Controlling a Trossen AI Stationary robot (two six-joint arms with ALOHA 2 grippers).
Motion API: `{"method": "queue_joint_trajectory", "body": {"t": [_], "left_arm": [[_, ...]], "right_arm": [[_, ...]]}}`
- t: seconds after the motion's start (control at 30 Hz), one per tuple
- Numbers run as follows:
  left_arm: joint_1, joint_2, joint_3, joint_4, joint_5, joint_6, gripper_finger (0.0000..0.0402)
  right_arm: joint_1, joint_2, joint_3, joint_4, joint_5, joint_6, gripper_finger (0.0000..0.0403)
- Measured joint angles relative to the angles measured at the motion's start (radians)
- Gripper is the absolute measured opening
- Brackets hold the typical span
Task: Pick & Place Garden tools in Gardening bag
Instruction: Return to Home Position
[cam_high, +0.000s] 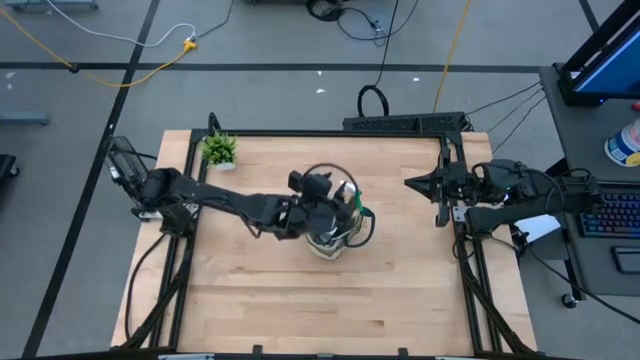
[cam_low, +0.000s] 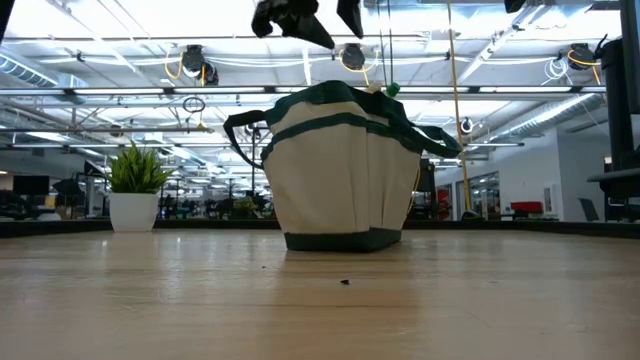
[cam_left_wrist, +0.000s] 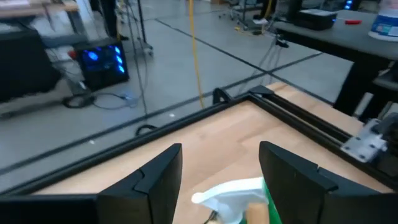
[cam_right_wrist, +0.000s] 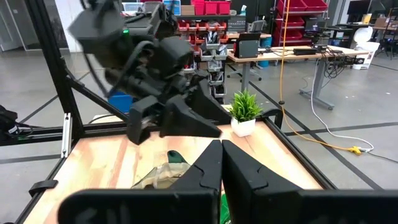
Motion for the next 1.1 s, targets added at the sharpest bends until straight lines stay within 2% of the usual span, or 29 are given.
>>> {"method": "queue_joint_trajectory", "body": {"t": [0.17,0.43,0.73,1.0,1.1], "left_arm": [[0.050,0.010,0.000,0.094,0.120,0.017,0.0218],[0.092,0.052,0.001,0.250,0.223,0.067,0.0218],[0.096,0.109,0.002,0.226,0.229,0.027,0.0218],[0.096,0.110,0.000,0.075,0.250,-0.084,0.0218],[0.090,0.111,0.000,0.066,0.283,-0.118,0.0218]], "right_arm": [[0.000,0.000,0.000,0.000,0.000,0.000,0.0000],[0.000,0.000,0.000,0.000,0.000,0.000,0.0000],[0.000,0.000,0.000,0.000,0.000,0.000,0.0000],[0.000,0.000,0.000,0.000,0.000,-0.001,0.0000],[0.000,0.000,0.000,0.000,0.000,-0.001,0.0000]]}}
